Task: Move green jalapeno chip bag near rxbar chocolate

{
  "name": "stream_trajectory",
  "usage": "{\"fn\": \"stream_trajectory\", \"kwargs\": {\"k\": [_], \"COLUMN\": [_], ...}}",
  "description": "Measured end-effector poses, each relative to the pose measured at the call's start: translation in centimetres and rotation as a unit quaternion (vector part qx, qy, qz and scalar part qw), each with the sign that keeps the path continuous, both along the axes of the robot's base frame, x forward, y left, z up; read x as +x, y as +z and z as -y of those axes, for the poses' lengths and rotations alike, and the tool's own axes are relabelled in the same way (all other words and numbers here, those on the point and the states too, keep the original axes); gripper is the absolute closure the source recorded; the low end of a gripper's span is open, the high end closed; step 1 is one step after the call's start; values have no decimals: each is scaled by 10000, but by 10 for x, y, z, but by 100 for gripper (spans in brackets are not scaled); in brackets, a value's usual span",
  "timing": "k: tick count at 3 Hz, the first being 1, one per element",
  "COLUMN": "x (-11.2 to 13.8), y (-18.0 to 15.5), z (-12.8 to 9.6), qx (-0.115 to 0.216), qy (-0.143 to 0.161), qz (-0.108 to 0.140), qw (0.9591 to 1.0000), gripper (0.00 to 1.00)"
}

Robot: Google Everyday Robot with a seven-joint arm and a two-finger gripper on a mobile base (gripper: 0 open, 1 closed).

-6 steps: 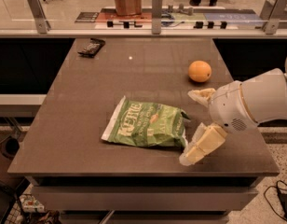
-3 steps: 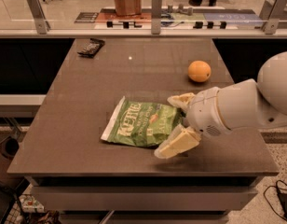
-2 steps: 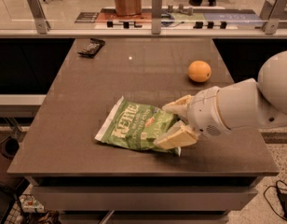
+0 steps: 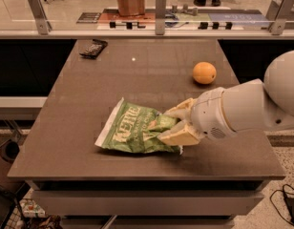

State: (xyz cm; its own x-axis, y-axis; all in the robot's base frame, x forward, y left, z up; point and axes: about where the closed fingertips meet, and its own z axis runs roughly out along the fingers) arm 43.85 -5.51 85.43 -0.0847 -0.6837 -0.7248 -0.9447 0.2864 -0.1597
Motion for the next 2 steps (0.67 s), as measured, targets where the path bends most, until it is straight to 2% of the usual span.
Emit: {"fn": "stream_trajectory", "kwargs": {"k": [1,2], "x": [-1,-1], "y": [2,2], "z": [-1,-1], "qx": [-13,-14], "qy": [9,9], "qz": [18,18], "qw": [10000,10000], "gripper": [100,100]}}
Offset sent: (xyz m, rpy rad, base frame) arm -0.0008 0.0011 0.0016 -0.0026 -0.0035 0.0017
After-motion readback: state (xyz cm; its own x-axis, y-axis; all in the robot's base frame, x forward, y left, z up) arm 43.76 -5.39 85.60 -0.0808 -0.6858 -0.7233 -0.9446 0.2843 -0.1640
